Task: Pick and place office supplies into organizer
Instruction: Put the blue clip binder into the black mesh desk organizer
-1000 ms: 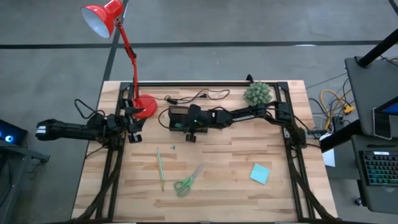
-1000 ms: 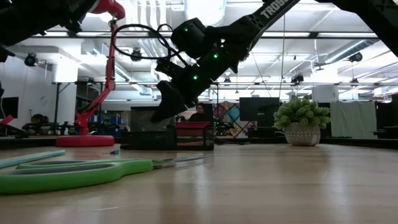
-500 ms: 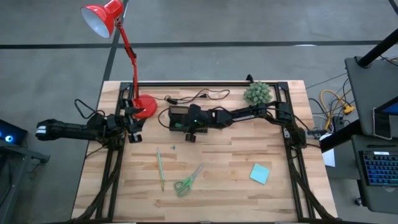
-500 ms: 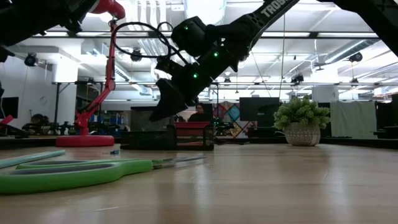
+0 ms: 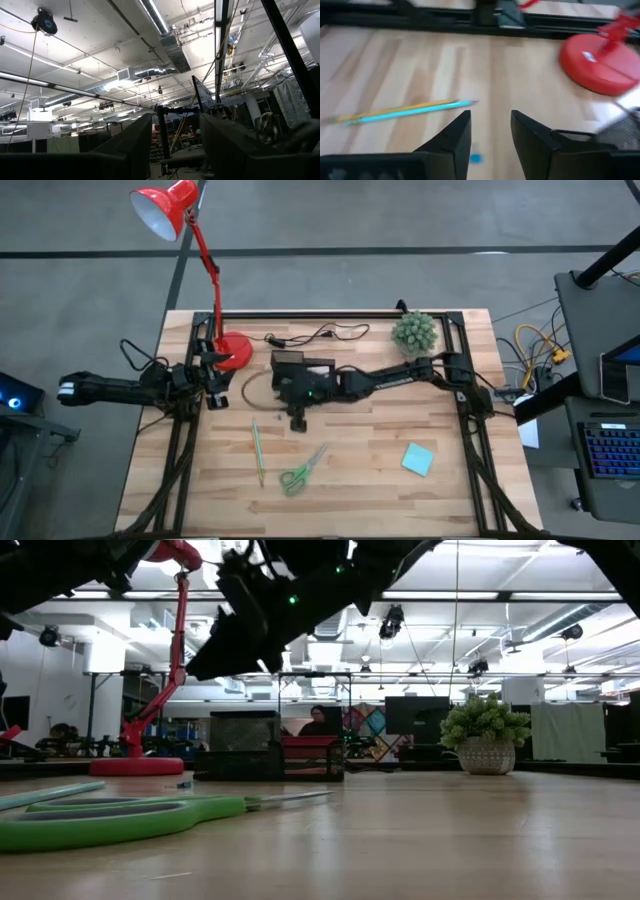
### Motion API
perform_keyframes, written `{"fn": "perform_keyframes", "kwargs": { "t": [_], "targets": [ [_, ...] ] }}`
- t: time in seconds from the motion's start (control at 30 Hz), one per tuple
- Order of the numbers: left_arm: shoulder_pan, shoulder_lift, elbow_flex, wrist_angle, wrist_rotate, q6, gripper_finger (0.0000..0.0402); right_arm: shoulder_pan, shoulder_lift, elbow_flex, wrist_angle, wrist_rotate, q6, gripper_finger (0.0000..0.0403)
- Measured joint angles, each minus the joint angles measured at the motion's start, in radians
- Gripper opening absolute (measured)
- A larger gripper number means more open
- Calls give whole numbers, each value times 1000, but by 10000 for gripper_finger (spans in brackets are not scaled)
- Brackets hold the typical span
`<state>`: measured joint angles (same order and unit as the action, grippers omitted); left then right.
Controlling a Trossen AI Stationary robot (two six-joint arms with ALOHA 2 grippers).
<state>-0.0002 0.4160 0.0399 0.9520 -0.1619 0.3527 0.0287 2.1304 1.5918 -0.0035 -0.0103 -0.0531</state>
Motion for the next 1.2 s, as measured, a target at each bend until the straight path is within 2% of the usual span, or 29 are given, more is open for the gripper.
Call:
{"fn": "perform_keyframes", "kwargs": {
  "t": [0.17, 0.33, 0.53, 0.63, 0.87, 1.2],
  "targets": [
    [0, 0, 0, 1, 0, 0, 155, 60, 47, 0, 16, 0, -57, 135],
    [0, 0, 0, 2, 0, 0, 155, 64, 124, 31, 14, 2, -57, 161],
    [0, 0, 0, 1, 0, 0, 155, 52, 231, 147, -45, 3, -60, 199],
    [0, 0, 0, 1, 0, 0, 155, 44, 270, 220, -150, 3, -61, 209],
    [0, 0, 0, 0, 0, 0, 155, 15, 335, 364, -389, 10, -49, 216],
    [0, 0, 0, 0, 0, 0, 155, 4, 344, 367, -388, 7, -23, 215]
  ]
}}
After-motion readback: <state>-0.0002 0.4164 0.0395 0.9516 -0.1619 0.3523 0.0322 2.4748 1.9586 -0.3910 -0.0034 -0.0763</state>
